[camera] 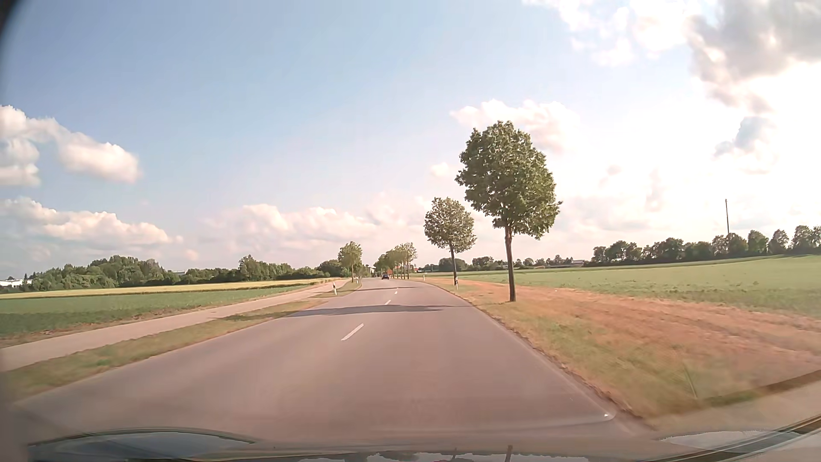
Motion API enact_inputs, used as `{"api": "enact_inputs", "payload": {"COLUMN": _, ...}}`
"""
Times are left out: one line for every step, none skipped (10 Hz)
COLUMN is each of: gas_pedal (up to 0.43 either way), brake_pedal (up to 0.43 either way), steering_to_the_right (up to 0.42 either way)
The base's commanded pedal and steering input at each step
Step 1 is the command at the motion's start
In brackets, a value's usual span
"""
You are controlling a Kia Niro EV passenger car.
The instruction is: Follow the waypoints while adhering to traffic rules and regulations
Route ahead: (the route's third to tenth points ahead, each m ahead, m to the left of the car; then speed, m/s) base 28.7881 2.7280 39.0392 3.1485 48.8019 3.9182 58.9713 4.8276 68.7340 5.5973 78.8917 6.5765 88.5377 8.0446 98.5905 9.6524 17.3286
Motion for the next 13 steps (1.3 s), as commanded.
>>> {"api": "enact_inputs", "payload": {"gas_pedal": 0.150, "brake_pedal": 0.012, "steering_to_the_right": -0.011}}
{"api": "enact_inputs", "payload": {"gas_pedal": 0.150, "brake_pedal": 0.012, "steering_to_the_right": -0.012}}
{"api": "enact_inputs", "payload": {"gas_pedal": 0.150, "brake_pedal": 0.012, "steering_to_the_right": -0.012}}
{"api": "enact_inputs", "payload": {"gas_pedal": 0.150, "brake_pedal": 0.012, "steering_to_the_right": -0.013}}
{"api": "enact_inputs", "payload": {"gas_pedal": 0.150, "brake_pedal": 0.012, "steering_to_the_right": -0.013}}
{"api": "enact_inputs", "payload": {"gas_pedal": 0.150, "brake_pedal": 0.012, "steering_to_the_right": -0.013}}
{"api": "enact_inputs", "payload": {"gas_pedal": 0.150, "brake_pedal": 0.012, "steering_to_the_right": -0.012}}
{"api": "enact_inputs", "payload": {"gas_pedal": 0.150, "brake_pedal": 0.012, "steering_to_the_right": -0.010}}
{"api": "enact_inputs", "payload": {"gas_pedal": 0.150, "brake_pedal": 0.012, "steering_to_the_right": -0.010}}
{"api": "enact_inputs", "payload": {"gas_pedal": 0.150, "brake_pedal": 0.012, "steering_to_the_right": -0.010}}
{"api": "enact_inputs", "payload": {"gas_pedal": 0.150, "brake_pedal": 0.012, "steering_to_the_right": -0.010}}
{"api": "enact_inputs", "payload": {"gas_pedal": 0.150, "brake_pedal": 0.012, "steering_to_the_right": -0.010}}
{"api": "enact_inputs", "payload": {"gas_pedal": 0.150, "brake_pedal": 0.012, "steering_to_the_right": -0.011}}
